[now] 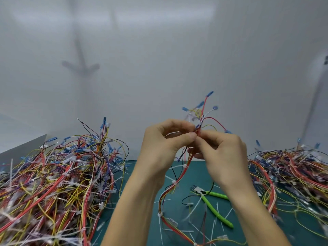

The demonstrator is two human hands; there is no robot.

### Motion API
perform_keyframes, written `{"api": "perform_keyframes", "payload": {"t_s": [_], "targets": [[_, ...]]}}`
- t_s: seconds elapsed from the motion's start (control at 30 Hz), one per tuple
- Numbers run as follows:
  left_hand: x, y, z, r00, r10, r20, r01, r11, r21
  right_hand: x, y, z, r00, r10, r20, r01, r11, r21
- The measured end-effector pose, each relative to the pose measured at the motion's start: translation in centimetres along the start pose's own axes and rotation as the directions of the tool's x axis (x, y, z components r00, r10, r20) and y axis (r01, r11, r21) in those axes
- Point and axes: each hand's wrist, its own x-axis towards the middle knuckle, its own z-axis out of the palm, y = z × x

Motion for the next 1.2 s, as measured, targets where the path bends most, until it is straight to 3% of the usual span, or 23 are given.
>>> {"api": "perform_keyframes", "payload": {"t_s": [0.17,0.27,0.33,0.43,0.5,0.67,1.2], "targets": [[0.1,0.9,-2.4,0.999,0.044,0.009,-0.045,0.961,0.274,0.9,0.1,-1.7,0.998,0.066,-0.016,-0.062,0.982,0.180],[0.4,0.4,-3.6,0.995,0.056,-0.079,-0.008,0.862,0.507,1.1,0.1,-2.2,0.997,0.082,0.008,-0.082,0.964,0.254],[0.6,0.1,-4.0,0.998,0.042,-0.051,-0.003,0.800,0.600,1.2,0.0,-2.4,0.996,0.085,0.034,-0.091,0.954,0.286],[0.7,-0.2,-3.5,0.994,-0.017,0.105,-0.050,0.797,0.602,1.2,0.0,-2.1,0.993,0.092,0.068,-0.109,0.941,0.319],[0.7,-0.5,-2.8,0.989,0.025,0.144,-0.110,0.779,0.617,1.1,0.0,-1.9,0.991,0.100,0.088,-0.124,0.936,0.329],[0.9,-0.8,-2.3,0.977,0.175,0.119,-0.212,0.770,0.601,1.1,0.3,-2.1,0.990,0.123,0.067,-0.138,0.932,0.336],[0.8,-0.6,-2.4,0.968,0.190,0.164,-0.245,0.855,0.456,1.2,0.4,-2.1,0.995,0.098,0.033,-0.104,0.937,0.333]]}}
